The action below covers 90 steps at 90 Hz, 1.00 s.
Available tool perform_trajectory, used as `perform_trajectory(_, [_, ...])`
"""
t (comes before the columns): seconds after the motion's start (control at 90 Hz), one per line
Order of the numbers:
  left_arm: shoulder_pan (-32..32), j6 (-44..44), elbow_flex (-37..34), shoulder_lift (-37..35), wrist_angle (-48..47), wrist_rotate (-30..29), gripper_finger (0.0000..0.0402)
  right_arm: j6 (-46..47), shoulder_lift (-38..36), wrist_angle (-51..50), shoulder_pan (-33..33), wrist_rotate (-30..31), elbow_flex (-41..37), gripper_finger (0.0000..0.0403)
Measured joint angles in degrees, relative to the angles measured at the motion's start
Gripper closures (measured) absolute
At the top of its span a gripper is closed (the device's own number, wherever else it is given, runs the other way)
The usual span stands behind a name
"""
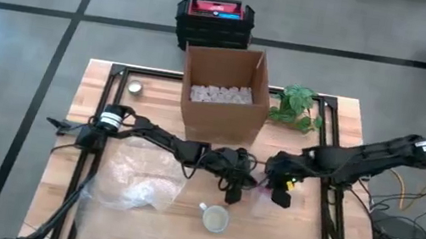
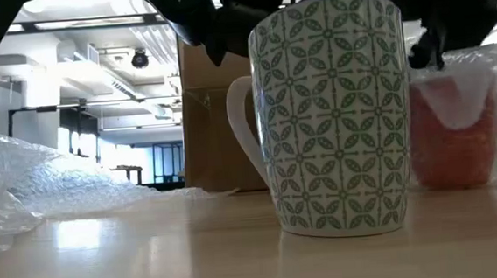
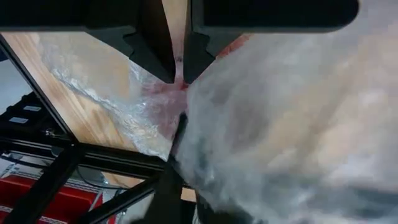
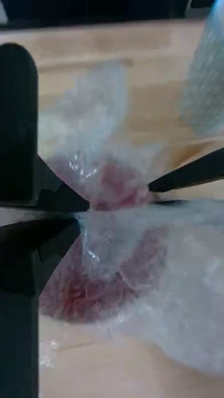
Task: Wrap mug
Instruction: Wrap the orange mug in bubble wrap
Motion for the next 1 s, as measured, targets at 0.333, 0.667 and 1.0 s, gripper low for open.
perform_trajectory(0.333, [-1.2,-1.5,0.7,-8.0,-9.8,1.0,0.0381,-2.2,7.4,1.9,0.0,0.2,0.2,0.0403])
perform_trajectory(0.667, [-2.0,-0.5,-2.4,-15.5,-31.7,-20.4,0.0381,-2.5,5.2,2.3,0.0,1.3,0.0,0.0403])
perform_trajectory(1.0, [-0.7,2.5,-6.1,-5.1,1.3,-9.8,0.0381,-3.1,5.1,2.6,0.1,1.3,0.1,0.0403])
